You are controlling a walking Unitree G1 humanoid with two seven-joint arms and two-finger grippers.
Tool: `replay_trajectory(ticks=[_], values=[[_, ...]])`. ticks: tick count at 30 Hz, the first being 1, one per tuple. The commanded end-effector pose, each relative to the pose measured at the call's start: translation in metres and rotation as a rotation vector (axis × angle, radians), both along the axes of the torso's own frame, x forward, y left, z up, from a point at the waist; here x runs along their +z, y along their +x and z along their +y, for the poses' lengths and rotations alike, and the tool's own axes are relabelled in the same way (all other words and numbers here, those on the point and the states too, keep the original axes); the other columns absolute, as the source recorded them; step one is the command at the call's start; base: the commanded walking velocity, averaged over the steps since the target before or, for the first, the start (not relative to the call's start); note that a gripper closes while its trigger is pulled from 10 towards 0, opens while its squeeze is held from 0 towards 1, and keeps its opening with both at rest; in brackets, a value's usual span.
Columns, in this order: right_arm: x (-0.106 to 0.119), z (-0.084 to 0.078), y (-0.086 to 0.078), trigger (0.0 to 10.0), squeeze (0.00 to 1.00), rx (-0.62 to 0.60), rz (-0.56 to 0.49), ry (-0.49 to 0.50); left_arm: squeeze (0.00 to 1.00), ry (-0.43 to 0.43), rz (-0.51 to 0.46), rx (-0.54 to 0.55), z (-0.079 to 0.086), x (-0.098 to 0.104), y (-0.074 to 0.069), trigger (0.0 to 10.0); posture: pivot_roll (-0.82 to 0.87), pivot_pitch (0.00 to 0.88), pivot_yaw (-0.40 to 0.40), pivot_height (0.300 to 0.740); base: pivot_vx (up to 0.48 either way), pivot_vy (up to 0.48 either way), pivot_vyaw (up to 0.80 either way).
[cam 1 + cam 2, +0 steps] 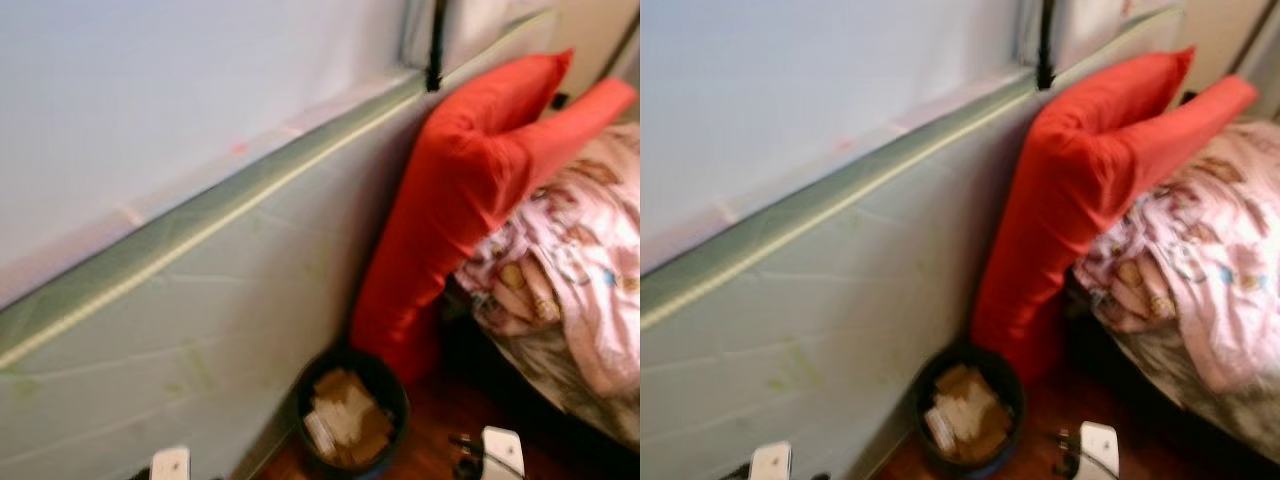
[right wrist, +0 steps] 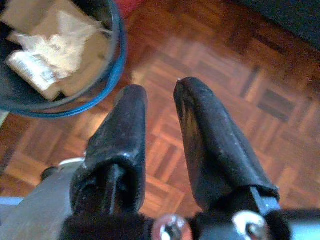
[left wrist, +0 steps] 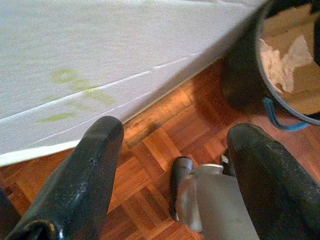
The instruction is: Clean up the room
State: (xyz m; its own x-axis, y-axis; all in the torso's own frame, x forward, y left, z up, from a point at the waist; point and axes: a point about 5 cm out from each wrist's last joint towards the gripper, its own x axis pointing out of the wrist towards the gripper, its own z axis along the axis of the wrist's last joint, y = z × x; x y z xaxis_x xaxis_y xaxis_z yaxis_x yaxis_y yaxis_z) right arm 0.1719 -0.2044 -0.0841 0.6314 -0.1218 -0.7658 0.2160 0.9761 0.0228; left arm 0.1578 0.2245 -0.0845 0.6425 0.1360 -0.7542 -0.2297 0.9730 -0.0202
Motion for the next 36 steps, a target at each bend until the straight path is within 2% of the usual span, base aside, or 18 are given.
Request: replay_trajectory(ticks=[1, 13, 22, 25, 36], values=[[0.0093, -0.0065, 0.0222, 10.0, 0.00, -0.009, 0.022, 0.083, 0.00, 0.043, 0.009, 0.010, 0.0305, 0.0197, 0.0323, 10.0, -0.08, 0.000, 0.037, 0.740, 0.000, -0.424, -0.80], [0.0118, -0.0079, 0.0249, 10.0, 0.00, -0.031, -0.027, 0.068, 0.00, 0.038, 0.009, 0.015, 0.0304, 0.0195, 0.0322, 10.0, -0.09, 0.000, 0.038, 0.740, 0.000, -0.424, -0.06], [0.0132, -0.0083, 0.0267, 10.0, 0.00, 0.004, -0.036, 0.042, 0.00, 0.036, 0.009, 0.015, 0.0304, 0.0196, 0.0323, 10.0, -0.09, 0.000, 0.040, 0.740, 0.000, -0.423, 0.00], [0.0137, -0.0063, 0.0277, 10.0, 0.00, 0.022, -0.047, 0.073, 0.00, 0.036, 0.010, 0.016, 0.0303, 0.0196, 0.0323, 10.0, -0.08, 0.000, 0.038, 0.740, 0.000, -0.424, 0.00], [0.0133, -0.0073, 0.0271, 10.0, 0.00, 0.046, -0.028, 0.066, 0.00, 0.033, 0.006, 0.021, 0.0293, 0.0194, 0.0326, 10.0, -0.04, 0.000, 0.021, 0.740, 0.000, -0.422, 0.00]])
